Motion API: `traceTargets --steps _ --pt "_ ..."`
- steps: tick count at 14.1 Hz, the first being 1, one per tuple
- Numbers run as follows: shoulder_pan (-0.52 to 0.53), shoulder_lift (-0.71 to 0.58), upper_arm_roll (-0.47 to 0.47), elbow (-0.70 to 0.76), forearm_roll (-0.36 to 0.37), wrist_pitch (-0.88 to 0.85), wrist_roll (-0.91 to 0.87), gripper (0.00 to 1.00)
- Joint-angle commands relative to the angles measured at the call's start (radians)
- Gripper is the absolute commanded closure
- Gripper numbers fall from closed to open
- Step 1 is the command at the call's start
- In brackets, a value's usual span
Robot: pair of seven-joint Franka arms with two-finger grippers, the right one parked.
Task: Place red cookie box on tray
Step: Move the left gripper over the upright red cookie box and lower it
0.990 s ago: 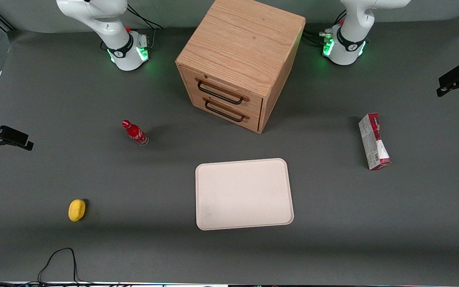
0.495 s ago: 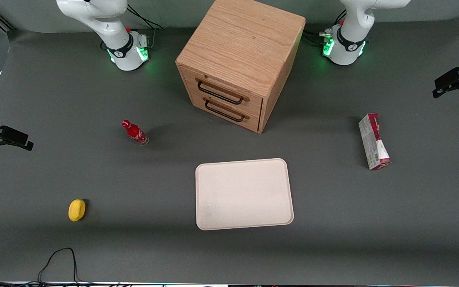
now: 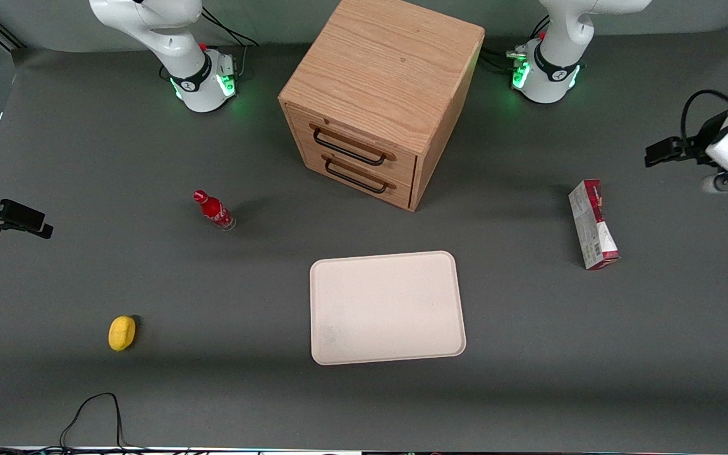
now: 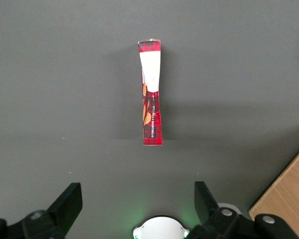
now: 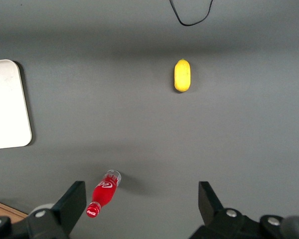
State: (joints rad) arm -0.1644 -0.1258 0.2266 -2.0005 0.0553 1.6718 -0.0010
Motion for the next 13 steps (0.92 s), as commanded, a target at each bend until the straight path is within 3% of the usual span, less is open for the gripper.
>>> traceTargets --steps 1,4,7,13 --pt "-0.007 -0.055 0.000 -0.182 0.008 0.173 -0.037 0.00" --pt "-0.009 -0.048 -0.001 -0.305 0.017 0.343 -0.048 0.00" --pt "-0.009 -0.031 0.000 -0.478 0.017 0.625 -0.050 0.00" --pt "-0.006 0.090 0.007 -0.509 0.024 0.848 -0.048 0.00"
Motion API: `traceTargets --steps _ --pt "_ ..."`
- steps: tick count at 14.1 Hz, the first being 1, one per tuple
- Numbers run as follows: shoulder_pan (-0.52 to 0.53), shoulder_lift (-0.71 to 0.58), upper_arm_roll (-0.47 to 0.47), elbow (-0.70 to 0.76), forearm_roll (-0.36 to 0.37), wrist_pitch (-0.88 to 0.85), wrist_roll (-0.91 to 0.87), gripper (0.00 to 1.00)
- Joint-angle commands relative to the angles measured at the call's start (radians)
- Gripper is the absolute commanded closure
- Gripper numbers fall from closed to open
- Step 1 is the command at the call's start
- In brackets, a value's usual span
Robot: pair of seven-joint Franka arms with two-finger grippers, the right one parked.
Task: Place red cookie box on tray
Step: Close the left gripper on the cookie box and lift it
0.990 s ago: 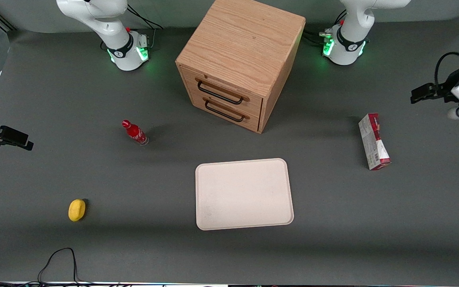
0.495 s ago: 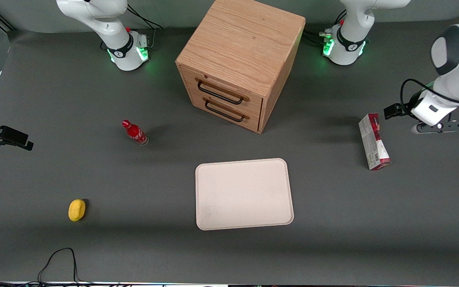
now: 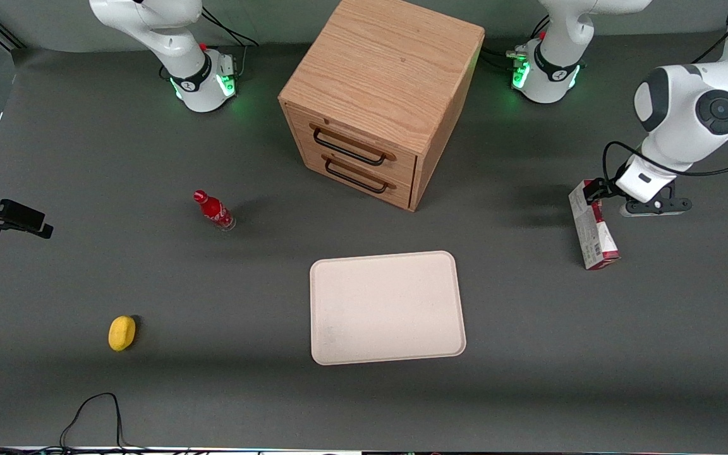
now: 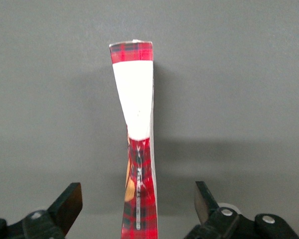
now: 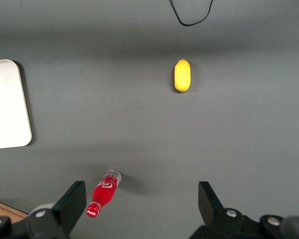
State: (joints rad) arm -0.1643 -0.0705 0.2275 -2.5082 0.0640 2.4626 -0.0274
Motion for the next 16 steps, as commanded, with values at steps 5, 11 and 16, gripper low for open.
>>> traceTargets --steps 5,11,16 --pt "-0.007 0.129 0.018 -0.001 0.016 0.185 -0.020 0.00" --pt "-0.011 0.155 0.023 -0.001 0.016 0.177 -0.023 1.00" --pt "-0.011 0.155 0.021 0.009 0.014 0.165 -0.023 1.00"
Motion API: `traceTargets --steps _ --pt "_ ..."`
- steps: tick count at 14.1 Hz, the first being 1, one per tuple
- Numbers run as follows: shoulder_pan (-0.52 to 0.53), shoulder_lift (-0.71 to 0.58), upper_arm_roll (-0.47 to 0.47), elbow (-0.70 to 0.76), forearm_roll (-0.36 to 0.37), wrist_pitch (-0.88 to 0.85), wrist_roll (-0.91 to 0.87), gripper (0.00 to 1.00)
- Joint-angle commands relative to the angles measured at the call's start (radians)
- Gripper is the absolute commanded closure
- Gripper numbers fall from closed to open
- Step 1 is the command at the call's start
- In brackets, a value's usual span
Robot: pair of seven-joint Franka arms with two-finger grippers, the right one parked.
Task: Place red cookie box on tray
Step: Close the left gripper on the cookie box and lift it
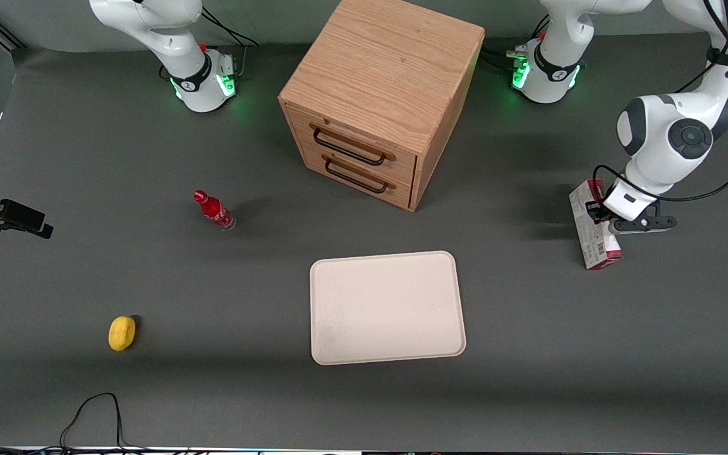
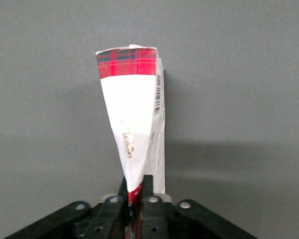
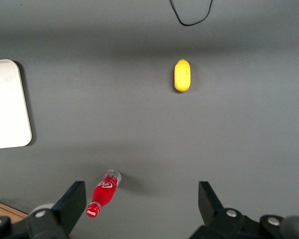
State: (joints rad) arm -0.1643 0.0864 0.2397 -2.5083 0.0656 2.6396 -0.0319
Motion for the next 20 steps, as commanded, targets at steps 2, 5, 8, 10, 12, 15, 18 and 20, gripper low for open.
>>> traceTargets --steps 2,5,8,10,12,15,18,20 --pt "-0.012 -0.005 0.009 0.048 0.013 -0.082 -0.017 1.00" --pt "-0.011 -0.020 0.007 0.161 0.013 -0.290 -0.002 1.00" --pt "-0.011 -0.039 -0.003 0.271 0.013 -0.430 0.004 1.00" --pt "-0.011 -0.042 -0.014 0.400 0.010 -0.627 0.023 1.00" --pt "-0.014 -0.040 -0.017 0.546 0.000 -0.810 0.075 1.00" --pt "-0.023 -0.034 -0.074 0.742 -0.019 -1.010 0.099 1.00" --pt "-0.024 -0.021 -0.137 0.873 -0.123 -1.092 0.052 1.00" --pt "-0.027 -0.002 -0.198 0.916 -0.138 -1.090 -0.012 1.00"
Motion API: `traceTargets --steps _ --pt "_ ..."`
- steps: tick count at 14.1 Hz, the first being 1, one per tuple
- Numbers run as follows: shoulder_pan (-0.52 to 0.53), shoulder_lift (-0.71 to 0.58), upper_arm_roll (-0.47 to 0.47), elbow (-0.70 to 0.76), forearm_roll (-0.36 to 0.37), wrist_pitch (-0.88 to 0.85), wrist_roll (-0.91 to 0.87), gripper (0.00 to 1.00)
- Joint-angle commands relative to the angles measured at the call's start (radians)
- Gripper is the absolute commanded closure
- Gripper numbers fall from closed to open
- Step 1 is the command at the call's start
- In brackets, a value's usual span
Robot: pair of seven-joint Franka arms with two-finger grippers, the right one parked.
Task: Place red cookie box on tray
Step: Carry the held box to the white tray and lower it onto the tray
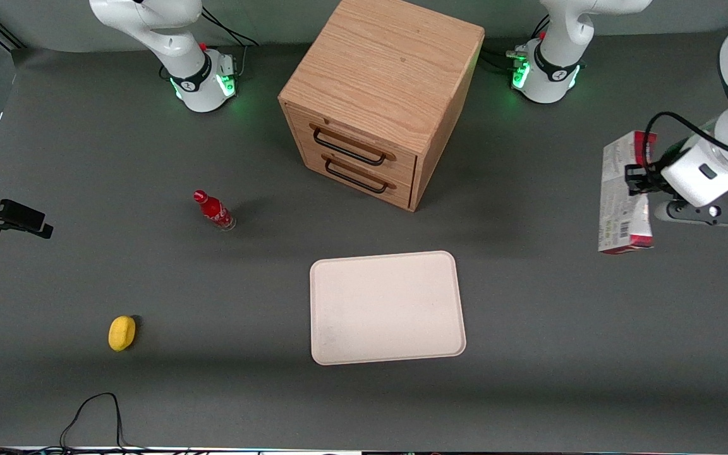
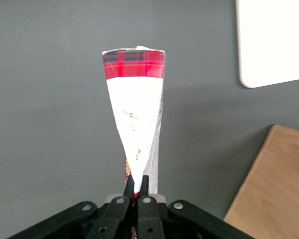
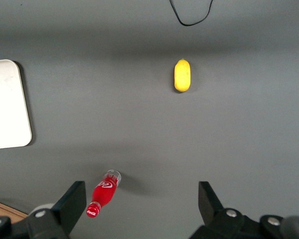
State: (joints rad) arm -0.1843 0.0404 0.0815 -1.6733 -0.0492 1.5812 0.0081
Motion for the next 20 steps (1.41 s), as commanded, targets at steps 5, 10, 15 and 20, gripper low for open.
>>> traceTargets --steps 5,10,15,20 --pt "-0.084 0.180 -0.146 0.246 -0.021 0.029 -0.295 1.00" --pt "-0.176 0.361 -0.152 0.333 -0.029 0.184 -0.362 1.00" --pt "-0.259 0.550 -0.144 0.328 -0.003 0.400 -0.568 1.00" --pt "-0.283 0.653 -0.111 0.302 0.066 0.514 -0.571 1.00"
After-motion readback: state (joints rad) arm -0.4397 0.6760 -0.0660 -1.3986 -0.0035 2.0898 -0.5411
